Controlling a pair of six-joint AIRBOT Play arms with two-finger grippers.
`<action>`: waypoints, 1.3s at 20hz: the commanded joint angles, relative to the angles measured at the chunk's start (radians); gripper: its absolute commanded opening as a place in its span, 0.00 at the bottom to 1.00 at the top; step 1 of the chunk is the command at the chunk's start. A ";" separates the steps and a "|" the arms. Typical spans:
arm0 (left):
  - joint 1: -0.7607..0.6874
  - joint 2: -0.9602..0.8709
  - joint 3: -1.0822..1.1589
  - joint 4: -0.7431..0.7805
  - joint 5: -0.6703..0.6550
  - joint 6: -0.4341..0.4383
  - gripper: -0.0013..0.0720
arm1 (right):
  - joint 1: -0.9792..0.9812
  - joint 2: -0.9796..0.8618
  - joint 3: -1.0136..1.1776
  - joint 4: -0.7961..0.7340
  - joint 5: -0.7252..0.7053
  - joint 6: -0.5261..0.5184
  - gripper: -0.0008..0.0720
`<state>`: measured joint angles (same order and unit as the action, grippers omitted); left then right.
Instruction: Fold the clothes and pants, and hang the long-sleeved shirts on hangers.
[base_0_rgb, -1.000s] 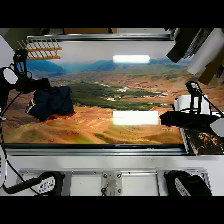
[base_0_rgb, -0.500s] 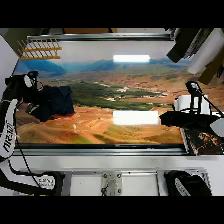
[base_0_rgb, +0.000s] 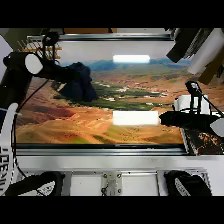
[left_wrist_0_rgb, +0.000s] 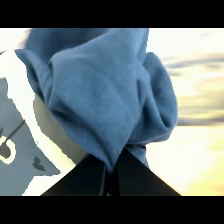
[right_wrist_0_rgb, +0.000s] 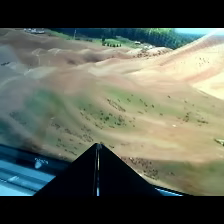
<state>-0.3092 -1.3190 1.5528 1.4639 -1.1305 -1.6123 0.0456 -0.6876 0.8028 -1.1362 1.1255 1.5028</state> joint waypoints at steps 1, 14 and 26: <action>-0.228 0.052 -0.039 -0.033 0.090 -0.001 0.03 | 0.001 0.000 -0.001 0.062 0.001 0.000 0.04; 0.016 -0.031 -0.135 -0.053 0.171 -0.074 0.87 | 0.000 -0.001 -0.001 0.056 0.000 0.000 0.04; 0.264 -0.510 -0.088 -0.471 0.232 0.035 0.87 | 0.000 -0.001 -0.002 0.059 0.000 0.001 0.04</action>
<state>-0.0334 -1.7138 1.3777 1.0664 -0.8982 -1.6131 0.0460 -0.6876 0.8009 -1.0775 1.1252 1.5028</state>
